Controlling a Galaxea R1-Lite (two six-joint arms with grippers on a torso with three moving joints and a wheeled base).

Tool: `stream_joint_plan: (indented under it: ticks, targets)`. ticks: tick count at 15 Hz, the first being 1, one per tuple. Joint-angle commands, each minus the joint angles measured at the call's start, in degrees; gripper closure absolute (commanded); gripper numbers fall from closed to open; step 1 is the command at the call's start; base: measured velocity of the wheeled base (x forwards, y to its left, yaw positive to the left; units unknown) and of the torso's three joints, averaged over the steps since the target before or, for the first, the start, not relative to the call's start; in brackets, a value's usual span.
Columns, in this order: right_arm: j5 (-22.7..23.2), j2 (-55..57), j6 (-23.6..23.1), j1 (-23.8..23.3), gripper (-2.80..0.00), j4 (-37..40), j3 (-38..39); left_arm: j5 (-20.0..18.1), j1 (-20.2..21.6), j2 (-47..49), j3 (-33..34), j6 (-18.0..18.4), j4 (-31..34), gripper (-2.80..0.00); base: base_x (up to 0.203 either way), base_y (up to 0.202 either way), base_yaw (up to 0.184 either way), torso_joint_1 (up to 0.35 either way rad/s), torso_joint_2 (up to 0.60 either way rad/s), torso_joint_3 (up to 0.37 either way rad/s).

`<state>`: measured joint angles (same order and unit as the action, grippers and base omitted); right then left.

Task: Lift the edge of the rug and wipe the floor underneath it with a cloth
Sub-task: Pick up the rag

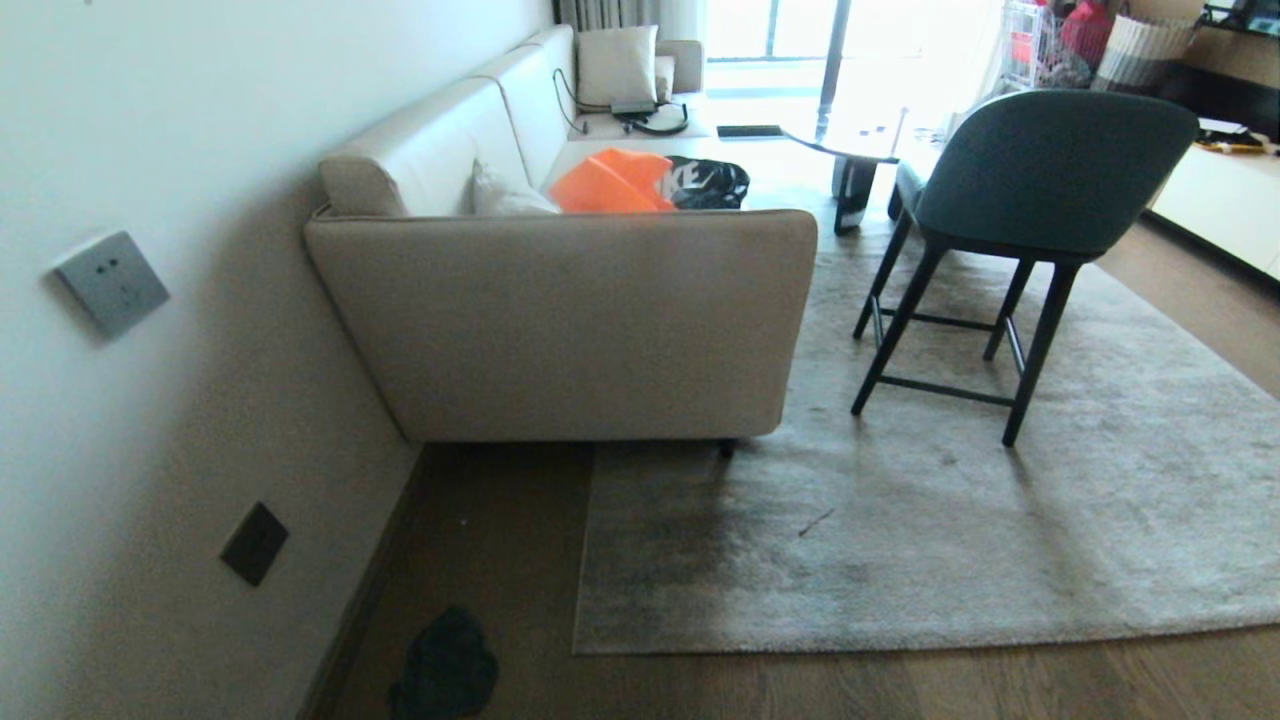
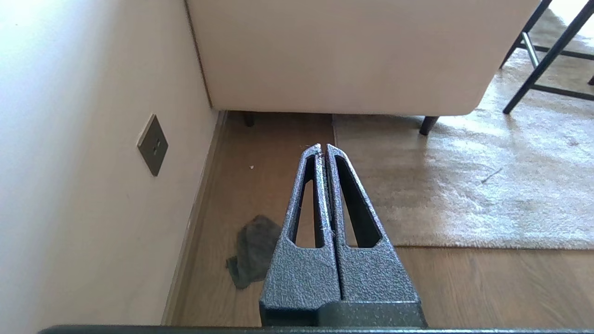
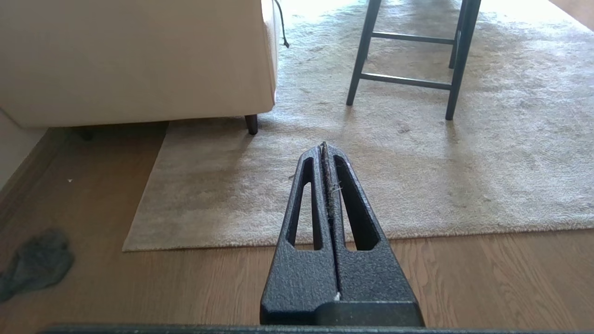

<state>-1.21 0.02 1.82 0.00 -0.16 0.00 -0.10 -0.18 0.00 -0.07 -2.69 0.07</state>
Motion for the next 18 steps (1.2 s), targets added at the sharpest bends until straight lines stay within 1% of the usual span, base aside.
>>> stream_joint_plan:
  ticks: [1,15,18]
  targets:
    - [-0.02,0.05,0.03,0.09,0.0,-0.02,0.0,0.01,0.01,0.0,0.07,-0.03,0.01,0.0,0.0,0.0,0.0,0.0,0.0,0.0]
    - [-0.02,-0.02,0.03,0.0,0.0,-0.08,0.0,0.01,0.09,0.0,-0.01,-0.03,0.01,0.0,0.0,0.0,0.0,0.0,0.0,0.0]
    - [0.02,-0.02,0.03,0.03,0.0,-0.06,0.0,0.01,0.01,0.0,0.07,-0.03,0.01,0.0,0.0,0.0,0.0,0.003,0.0,-0.108]
